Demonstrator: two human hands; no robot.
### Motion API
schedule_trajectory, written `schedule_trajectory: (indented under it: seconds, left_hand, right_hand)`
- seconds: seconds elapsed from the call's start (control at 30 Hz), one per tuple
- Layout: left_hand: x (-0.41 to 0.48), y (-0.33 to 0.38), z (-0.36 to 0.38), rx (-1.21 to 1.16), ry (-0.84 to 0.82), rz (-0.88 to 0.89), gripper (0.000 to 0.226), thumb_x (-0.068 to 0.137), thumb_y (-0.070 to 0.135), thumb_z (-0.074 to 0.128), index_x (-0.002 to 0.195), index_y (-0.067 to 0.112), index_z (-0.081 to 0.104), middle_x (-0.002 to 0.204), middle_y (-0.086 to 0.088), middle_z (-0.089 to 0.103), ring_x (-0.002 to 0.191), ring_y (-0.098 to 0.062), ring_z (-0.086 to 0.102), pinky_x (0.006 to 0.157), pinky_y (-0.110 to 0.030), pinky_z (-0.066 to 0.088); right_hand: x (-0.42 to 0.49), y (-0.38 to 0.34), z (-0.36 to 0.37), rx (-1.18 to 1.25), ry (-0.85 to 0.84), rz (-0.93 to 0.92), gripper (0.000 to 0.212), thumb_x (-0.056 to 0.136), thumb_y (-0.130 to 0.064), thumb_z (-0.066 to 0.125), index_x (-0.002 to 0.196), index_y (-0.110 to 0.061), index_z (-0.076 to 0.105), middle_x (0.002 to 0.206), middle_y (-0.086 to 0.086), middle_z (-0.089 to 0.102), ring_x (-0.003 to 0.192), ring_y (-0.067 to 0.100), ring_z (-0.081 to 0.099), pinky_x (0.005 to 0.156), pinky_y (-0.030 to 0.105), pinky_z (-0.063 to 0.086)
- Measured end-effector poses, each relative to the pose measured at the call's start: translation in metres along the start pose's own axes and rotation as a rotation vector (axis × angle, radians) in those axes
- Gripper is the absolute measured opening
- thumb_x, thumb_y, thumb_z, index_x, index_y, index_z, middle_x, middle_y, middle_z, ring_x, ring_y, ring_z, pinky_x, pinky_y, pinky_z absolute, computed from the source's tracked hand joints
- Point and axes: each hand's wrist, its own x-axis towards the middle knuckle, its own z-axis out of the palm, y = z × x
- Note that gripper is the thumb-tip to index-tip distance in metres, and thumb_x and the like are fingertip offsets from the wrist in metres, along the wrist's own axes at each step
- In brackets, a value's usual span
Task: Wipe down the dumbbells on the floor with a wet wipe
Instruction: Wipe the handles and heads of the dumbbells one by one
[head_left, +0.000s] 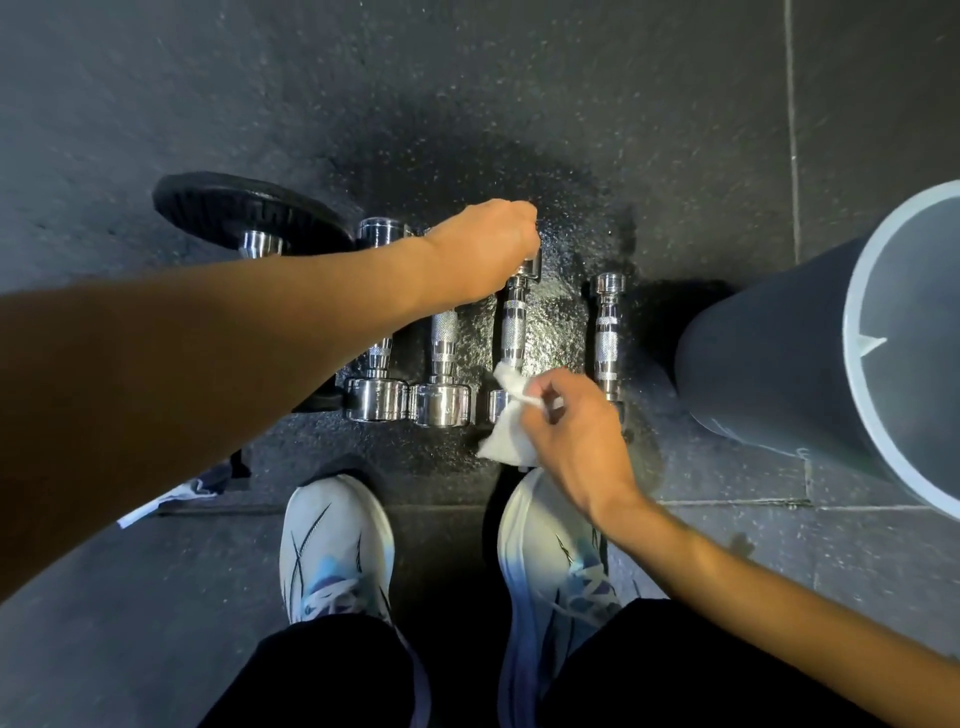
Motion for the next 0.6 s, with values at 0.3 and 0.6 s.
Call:
schedule_trajectory:
  seconds: [0.3,0.6]
  left_hand:
    - [-0.001,-0.005,-0.001,-0.094,0.011,-0.012,0.021,0.095,0.004,0.063,0.115,0.001,0.069,0.117,-0.014,0.059,0.099,-0.034,0.061,0.086,-0.049,0.052]
    - [0.005,-0.01,-0.005,-0.239,0.007,-0.135,0.025,0.085,0.013,0.078,0.109,0.013,0.076,0.114,-0.004,0.068,0.099,-0.027,0.066,0.088,-0.045,0.054]
  right_hand:
    - [0.003,0.009,0.014,-0.253,0.018,-0.189,0.029,0.097,-0.022,0.064,0.123,-0.01,0.059,0.119,0.006,0.059,0.106,0.022,0.057,0.093,0.025,0.044]
    - [0.053,-0.001,-0.001,0.235,-0.115,0.325,0.031,0.089,-0.028,0.077,0.113,-0.023,0.058,0.106,0.0,0.071,0.087,0.022,0.07,0.076,0.039,0.061]
